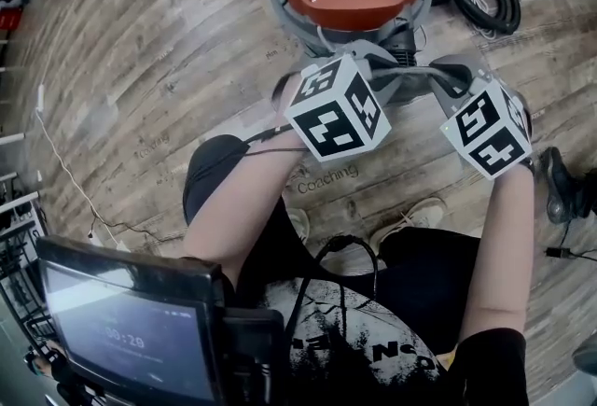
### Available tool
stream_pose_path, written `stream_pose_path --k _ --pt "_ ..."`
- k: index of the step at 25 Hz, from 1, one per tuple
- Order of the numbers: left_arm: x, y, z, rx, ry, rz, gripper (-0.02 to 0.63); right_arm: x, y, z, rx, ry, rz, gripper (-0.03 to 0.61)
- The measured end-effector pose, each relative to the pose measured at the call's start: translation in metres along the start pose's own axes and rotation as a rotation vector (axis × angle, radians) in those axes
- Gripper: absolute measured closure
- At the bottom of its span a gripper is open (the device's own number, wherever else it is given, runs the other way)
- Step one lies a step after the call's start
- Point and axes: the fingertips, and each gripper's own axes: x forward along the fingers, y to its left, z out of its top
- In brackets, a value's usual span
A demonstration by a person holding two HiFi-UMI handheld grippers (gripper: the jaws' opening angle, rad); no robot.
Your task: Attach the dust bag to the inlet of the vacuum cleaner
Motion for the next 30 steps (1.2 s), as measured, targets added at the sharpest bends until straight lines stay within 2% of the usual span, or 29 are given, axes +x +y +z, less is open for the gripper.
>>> stream_pose_path --k 2,4,11,16,20,23,27,30 --pt "0.003 0.0 0.005 0.023 0.002 -0.003 0.578 0.005 -0.002 -0.007 0.017 0.024 0.005 0.543" --pt "0.003 0.001 0.005 0.012 -0.009 -0.013 0.577 0.006 -0.002 -0.006 0.012 0.037 0.009 0.541" --pt "-0.003 0.005 -0.019 -0.159 -0.125 -0.037 0.577 -0.001 0.003 0.026 -0.087 0.016 -0.012 0.541" --pt "-0.001 0.005 -0.028 -0.221 -0.156 -0.039 0.578 -0.001 0.004 0.038 -0.136 0.018 -0.039 0.54" --pt "-0.002 0.005 -0.023 -0.141 -0.109 0.016 0.578 -0.001 0.004 0.03 -0.032 0.005 -0.019 0.54" --pt "-0.002 0.008 -0.007 -0.054 -0.057 0.057 0.574 0.0 -0.003 0.012 0.054 0.04 -0.027 0.541" --pt "0.005 0.01 0.014 0.034 -0.033 0.064 0.568 0.01 -0.005 -0.013 0.093 0.099 -0.031 0.541" --pt "0.009 0.009 0.015 0.028 -0.054 0.061 0.565 0.013 -0.007 -0.017 0.087 0.108 -0.037 0.541"
